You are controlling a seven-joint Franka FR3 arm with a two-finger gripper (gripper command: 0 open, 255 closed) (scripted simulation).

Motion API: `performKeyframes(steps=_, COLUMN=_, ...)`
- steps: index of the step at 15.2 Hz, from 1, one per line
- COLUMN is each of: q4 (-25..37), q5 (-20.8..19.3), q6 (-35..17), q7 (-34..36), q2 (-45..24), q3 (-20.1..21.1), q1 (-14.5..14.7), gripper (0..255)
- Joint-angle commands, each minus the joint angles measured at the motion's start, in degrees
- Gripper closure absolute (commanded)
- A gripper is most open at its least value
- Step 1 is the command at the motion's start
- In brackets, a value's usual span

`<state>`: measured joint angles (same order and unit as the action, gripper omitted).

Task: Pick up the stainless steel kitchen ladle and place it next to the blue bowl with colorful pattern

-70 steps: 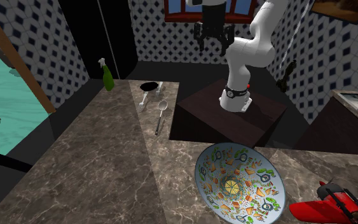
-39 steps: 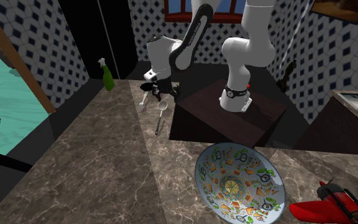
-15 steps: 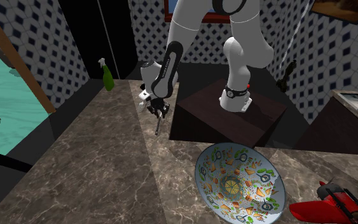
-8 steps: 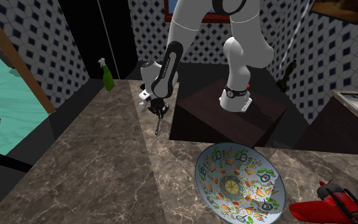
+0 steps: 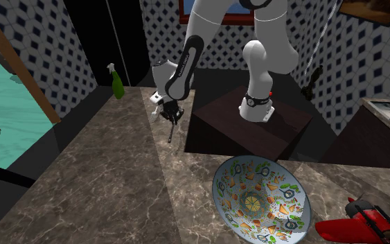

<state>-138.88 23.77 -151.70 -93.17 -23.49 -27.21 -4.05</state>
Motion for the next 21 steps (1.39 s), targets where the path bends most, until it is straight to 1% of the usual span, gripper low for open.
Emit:
performKeyframes(steps=1, q4=-0.6, q5=-1.6, q6=1.1, q7=1.2, q2=1.8, q3=-1.4, q1=1.1, gripper=255)
performKeyframes(steps=12, q4=-1.9, q5=-11.7, q6=7.8, q7=8.3, q2=11.4, q3=-7.9, q1=5.7, gripper=255)
performKeyframes(steps=21, q4=-1.5, q5=-19.9, q6=14.3, q7=14.1, q2=19.3, q3=-10.7, q1=7.5, gripper=255)
